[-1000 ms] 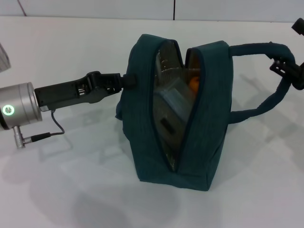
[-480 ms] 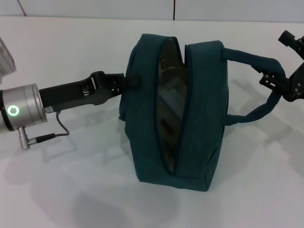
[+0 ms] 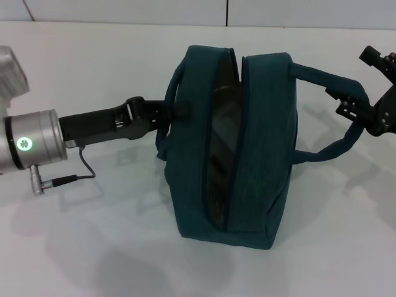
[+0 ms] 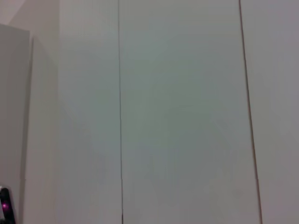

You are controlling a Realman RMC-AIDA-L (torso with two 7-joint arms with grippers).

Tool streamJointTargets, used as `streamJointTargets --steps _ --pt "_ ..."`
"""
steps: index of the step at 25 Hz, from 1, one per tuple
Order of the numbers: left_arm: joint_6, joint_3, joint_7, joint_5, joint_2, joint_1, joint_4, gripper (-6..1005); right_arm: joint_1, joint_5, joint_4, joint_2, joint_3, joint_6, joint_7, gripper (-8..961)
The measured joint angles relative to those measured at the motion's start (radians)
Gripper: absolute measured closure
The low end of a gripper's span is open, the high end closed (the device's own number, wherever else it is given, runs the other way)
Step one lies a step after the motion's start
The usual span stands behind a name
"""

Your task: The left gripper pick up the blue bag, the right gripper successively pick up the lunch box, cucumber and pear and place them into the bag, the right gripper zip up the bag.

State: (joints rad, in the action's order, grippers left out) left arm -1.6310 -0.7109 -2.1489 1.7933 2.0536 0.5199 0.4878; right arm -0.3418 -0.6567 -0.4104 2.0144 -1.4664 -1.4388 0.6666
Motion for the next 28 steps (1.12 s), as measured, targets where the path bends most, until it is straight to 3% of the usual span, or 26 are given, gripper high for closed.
streamJointTargets --steps 7,12,17,22,28 --pt "-0.005 -0.026 0.005 0.018 -0.014 0.013 0.01 928 0.001 -0.051 0.0 -0.012 0.002 -0.105 0.165 68" --pt "-0.006 -0.041 0.011 0.021 -0.037 0.029 0.02 928 -0.023 -0.063 -0.002 -0.056 0.003 -0.191 0.319 68" --pt "-0.007 -0.089 0.014 0.028 -0.055 0.041 0.072 929 -0.034 -0.06 -0.011 -0.059 0.028 -0.248 0.338 68" --pt "-0.007 -0.214 0.014 0.03 -0.096 0.098 0.099 929 -0.076 -0.063 -0.027 -0.053 0.131 -0.153 0.29 68" --pt "-0.007 -0.29 0.016 0.051 -0.122 0.165 0.118 929 -0.175 -0.064 -0.032 -0.039 0.138 0.068 0.147 69"
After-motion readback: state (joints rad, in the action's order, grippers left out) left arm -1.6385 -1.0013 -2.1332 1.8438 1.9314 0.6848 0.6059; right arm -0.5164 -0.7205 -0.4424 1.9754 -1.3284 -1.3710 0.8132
